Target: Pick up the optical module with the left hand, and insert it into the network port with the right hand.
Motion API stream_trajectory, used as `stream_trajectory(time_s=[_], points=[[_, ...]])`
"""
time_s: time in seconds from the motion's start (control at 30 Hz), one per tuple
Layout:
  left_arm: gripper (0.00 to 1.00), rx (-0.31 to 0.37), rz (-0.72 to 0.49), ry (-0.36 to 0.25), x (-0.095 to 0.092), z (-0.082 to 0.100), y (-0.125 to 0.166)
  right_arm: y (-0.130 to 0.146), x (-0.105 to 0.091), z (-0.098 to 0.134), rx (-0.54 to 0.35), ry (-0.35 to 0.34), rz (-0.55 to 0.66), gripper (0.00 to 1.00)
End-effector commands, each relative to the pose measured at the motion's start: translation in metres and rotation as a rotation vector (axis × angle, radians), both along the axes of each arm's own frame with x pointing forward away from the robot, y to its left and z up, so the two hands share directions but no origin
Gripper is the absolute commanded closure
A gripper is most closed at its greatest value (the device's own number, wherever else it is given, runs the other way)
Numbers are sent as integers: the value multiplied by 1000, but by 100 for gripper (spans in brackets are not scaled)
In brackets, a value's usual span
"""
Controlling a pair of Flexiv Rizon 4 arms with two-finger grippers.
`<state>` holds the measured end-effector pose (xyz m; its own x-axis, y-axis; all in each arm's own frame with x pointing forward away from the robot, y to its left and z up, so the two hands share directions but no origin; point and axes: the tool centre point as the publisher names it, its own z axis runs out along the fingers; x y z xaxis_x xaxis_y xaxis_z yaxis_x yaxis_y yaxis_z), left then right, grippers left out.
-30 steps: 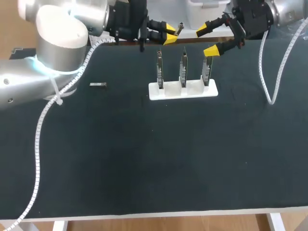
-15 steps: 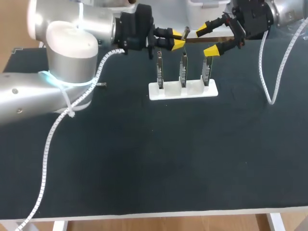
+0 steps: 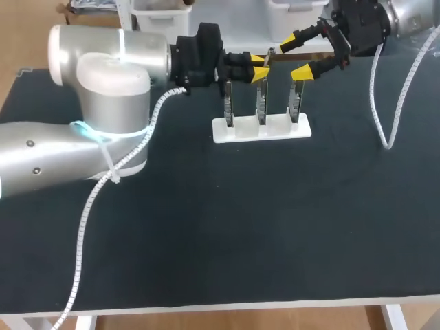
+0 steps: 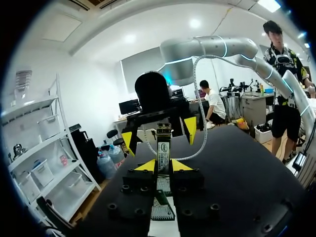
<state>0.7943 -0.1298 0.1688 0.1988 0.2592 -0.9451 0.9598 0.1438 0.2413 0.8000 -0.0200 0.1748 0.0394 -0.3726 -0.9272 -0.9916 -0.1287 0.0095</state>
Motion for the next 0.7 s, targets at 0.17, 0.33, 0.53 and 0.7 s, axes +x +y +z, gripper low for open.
stream_trajectory(time_s=[0.17,0.33,0.53,0.7], points=[[100,-19,-15,-14,13,-4,-6,0,-3,0,0,-4,-5,0],[100,-21,-29,-24,18,-1,-7,0,-3,0,0,-4,-5,0],[100,-39,-41,-24,20,-1,-7,0,-3,0,0,-4,-5,0],[100,-47,-49,-17,21,-3,-11,0,-3,0,0,-4,-5,0]])
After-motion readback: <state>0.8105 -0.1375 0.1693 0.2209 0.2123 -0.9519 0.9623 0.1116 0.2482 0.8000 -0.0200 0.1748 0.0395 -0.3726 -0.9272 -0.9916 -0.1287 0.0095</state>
